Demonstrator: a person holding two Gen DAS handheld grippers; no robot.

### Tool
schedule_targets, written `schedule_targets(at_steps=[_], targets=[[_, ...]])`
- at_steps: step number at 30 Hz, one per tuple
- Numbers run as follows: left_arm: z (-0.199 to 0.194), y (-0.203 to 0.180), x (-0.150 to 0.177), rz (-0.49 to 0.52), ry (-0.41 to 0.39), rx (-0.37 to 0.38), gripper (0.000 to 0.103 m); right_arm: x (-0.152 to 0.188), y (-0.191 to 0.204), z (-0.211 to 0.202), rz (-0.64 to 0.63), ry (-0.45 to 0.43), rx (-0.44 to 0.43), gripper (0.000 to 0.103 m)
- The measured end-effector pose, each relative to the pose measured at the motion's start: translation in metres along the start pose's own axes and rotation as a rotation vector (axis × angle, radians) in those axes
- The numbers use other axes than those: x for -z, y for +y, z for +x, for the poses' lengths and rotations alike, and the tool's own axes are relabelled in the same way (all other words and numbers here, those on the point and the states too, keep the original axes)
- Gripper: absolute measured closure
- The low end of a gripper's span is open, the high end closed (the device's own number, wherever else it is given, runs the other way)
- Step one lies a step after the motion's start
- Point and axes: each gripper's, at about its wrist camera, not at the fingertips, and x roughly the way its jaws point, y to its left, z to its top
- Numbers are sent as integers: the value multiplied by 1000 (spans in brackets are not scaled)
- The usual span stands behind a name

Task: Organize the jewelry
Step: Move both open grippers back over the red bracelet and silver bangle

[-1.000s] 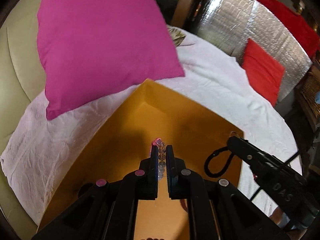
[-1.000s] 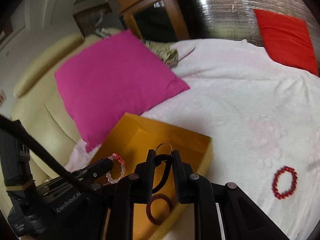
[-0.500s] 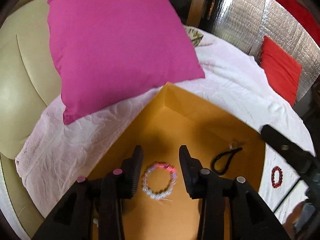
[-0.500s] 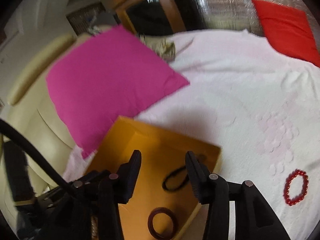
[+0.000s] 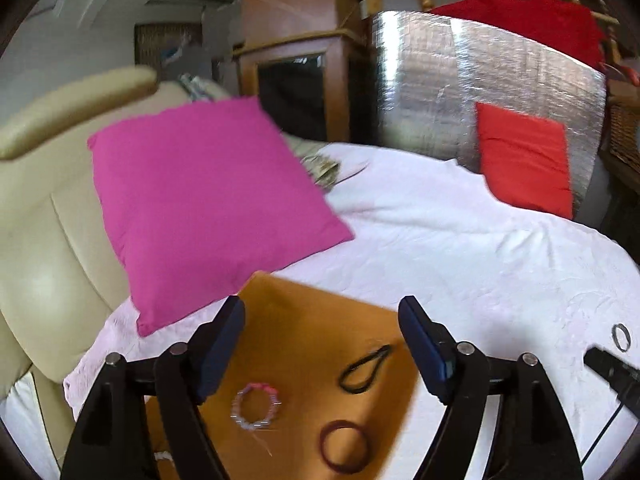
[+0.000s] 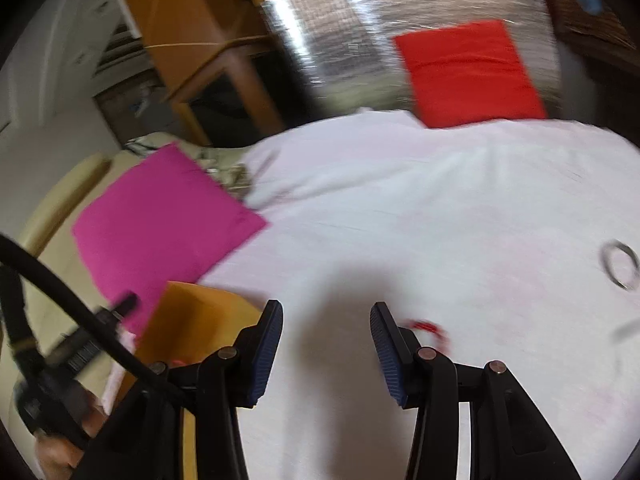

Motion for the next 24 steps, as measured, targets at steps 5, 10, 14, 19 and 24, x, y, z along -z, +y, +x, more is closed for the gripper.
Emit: schedule_targets(at_steps=[5, 10, 14, 19, 24], targets=[[-15, -48, 4, 88, -25, 78, 22, 18, -64, -27, 83, 10, 82, 53], [-20, -97, 12, 175, -9, 159, 22, 22, -118, -47, 181, -4, 124, 53], [-16, -124, 23, 186, 48, 226, 21, 23, -144, -54, 241, -12, 126, 53], [-17, -154, 33, 251, 52, 237, 21, 22, -164, -54, 322, 11, 119, 53], [-12, -175, 39, 280, 66, 260, 21, 19, -179, -60, 377, 7, 111, 53]])
